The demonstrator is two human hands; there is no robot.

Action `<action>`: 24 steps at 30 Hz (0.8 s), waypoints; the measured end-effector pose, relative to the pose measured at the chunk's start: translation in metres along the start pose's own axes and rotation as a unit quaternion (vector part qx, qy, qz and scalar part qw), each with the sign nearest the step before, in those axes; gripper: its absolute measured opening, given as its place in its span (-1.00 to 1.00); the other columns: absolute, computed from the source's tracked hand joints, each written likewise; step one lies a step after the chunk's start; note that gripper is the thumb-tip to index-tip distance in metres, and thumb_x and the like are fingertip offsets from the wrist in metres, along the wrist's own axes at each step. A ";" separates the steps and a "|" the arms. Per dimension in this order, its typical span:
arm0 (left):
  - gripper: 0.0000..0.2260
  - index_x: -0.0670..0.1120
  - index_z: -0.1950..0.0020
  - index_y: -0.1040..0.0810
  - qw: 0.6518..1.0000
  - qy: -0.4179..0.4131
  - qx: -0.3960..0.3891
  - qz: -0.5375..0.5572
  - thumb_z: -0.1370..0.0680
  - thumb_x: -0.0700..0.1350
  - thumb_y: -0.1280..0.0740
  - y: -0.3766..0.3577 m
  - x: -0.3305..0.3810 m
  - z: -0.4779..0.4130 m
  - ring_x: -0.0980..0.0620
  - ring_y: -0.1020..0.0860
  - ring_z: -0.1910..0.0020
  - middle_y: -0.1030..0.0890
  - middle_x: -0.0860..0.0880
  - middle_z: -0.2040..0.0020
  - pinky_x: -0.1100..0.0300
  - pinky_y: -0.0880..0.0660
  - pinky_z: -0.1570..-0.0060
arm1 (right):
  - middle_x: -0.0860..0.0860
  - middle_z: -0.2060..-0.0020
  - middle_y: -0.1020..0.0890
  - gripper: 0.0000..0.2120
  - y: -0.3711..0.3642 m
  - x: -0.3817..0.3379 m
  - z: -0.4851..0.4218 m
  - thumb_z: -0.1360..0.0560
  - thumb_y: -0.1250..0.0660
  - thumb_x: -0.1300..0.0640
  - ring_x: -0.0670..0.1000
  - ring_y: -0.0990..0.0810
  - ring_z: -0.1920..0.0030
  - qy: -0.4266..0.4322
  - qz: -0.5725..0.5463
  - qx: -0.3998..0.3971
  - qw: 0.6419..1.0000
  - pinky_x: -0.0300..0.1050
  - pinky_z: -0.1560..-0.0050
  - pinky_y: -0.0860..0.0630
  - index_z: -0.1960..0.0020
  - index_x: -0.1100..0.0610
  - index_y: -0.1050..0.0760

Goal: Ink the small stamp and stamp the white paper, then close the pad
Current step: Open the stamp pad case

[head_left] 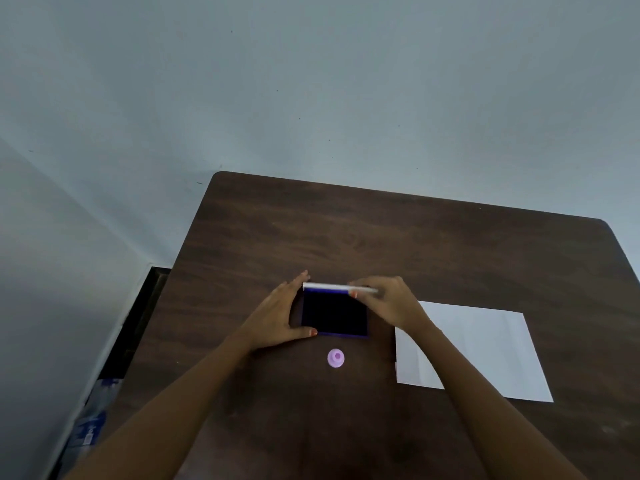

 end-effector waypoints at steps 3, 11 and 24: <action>-0.03 0.19 -0.43 0.24 0.998 0.050 -0.019 0.012 -0.28 0.29 -0.38 -0.004 -0.005 0.000 0.00 -0.09 -0.44 -0.07 0.00 -0.51 -0.03 -0.12 -0.38 | 0.10 0.00 -0.66 -0.80 0.009 -0.004 -0.019 -0.47 -0.30 0.08 -0.06 -0.55 0.02 -0.012 -0.049 0.086 0.995 -0.32 0.11 -0.44 -0.05 0.12 -0.56; 0.00 0.30 -0.28 0.47 0.998 0.056 -0.028 -0.009 -0.29 0.36 -0.33 -0.010 -0.012 -0.001 0.07 0.06 -0.43 0.07 0.05 -0.53 0.09 0.04 -0.33 | 0.17 0.01 -0.58 -0.85 -0.003 0.013 -0.070 -0.47 -0.29 0.20 0.09 -0.50 0.00 -0.064 0.039 0.156 0.985 -0.15 -0.02 -0.35 0.02 0.22 -0.59; -0.04 0.28 -0.26 0.50 0.999 0.043 -0.021 -0.004 -0.34 0.33 -0.30 -0.005 -0.005 0.001 0.19 0.16 -0.34 0.14 0.06 -0.51 0.16 0.11 -0.30 | 0.18 -0.07 -0.59 -0.83 -0.002 0.000 -0.036 -0.48 -0.24 0.25 0.14 -0.49 -0.11 -0.039 0.112 0.197 0.973 0.01 -0.17 -0.39 -0.03 0.22 -0.54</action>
Point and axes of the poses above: each hand's wrist, its own z-axis away from the middle knuckle, its own y-axis out of the back of the hand, x = y × z, the point moved 6 cm from there along -z, towards the middle knuckle
